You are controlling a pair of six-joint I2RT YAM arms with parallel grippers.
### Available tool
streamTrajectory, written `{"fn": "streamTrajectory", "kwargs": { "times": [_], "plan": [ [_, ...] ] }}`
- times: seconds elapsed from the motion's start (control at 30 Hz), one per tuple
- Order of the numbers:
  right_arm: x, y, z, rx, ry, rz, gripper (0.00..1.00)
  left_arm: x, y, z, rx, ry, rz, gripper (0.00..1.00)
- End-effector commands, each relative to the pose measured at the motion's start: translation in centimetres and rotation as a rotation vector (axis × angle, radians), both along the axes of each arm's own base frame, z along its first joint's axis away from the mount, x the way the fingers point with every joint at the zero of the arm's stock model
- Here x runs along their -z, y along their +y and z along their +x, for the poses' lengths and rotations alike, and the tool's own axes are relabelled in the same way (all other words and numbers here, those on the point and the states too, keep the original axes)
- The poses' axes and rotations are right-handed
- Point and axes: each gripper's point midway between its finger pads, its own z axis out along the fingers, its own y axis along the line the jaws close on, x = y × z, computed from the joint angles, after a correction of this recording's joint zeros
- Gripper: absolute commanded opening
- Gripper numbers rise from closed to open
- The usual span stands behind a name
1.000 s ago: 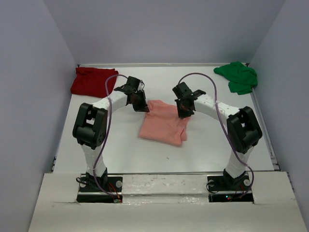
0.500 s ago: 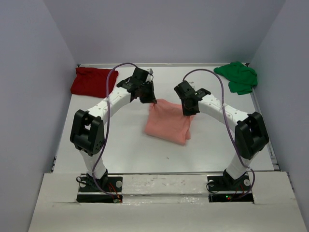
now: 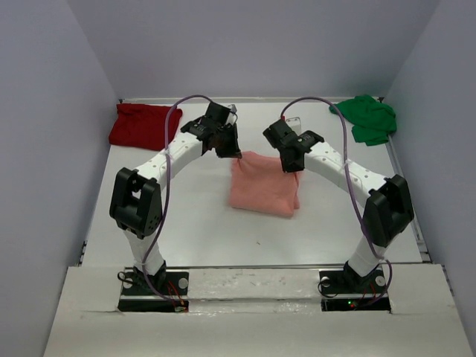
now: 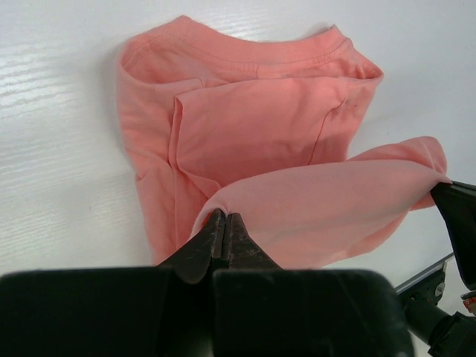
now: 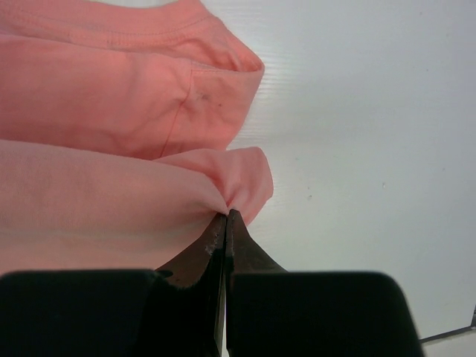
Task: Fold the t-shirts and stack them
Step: Smooth out wrinkles on the folded tshirt
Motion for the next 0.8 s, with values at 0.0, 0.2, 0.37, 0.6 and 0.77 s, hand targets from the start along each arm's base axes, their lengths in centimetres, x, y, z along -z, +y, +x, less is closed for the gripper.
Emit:
{"fn": "streamTrajectory", "kwargs": {
  "times": [0.0, 0.2, 0.37, 0.6, 0.77],
  "plan": [
    [-2.7, -1.3, 1.4, 0.058, -0.1, -0.075, 0.0, -1.2, -0.8, 2.3, 0.011, -0.054, -0.012, 0.0],
    [-0.3, -1.2, 3.6, 0.068, -0.072, -0.138, 0.0, -0.2, -1.8, 5.6, 0.028, -0.044, 0.005, 0.0],
    [1.9, -1.4, 6.0, 0.057, -0.031, -0.132, 0.0, 0.9, -1.9, 8.3, 0.01, -0.038, 0.018, 0.0],
    [2.3, -2.8, 9.0, 0.071, -0.03, -0.167, 0.0, 2.0, -1.6, 9.6, 0.006, -0.019, 0.012, 0.0],
    [0.8, -3.3, 9.3, 0.089, -0.058, -0.193, 0.0, 1.2, -1.3, 10.4, -0.014, -0.042, 0.004, 0.0]
  ]
}}
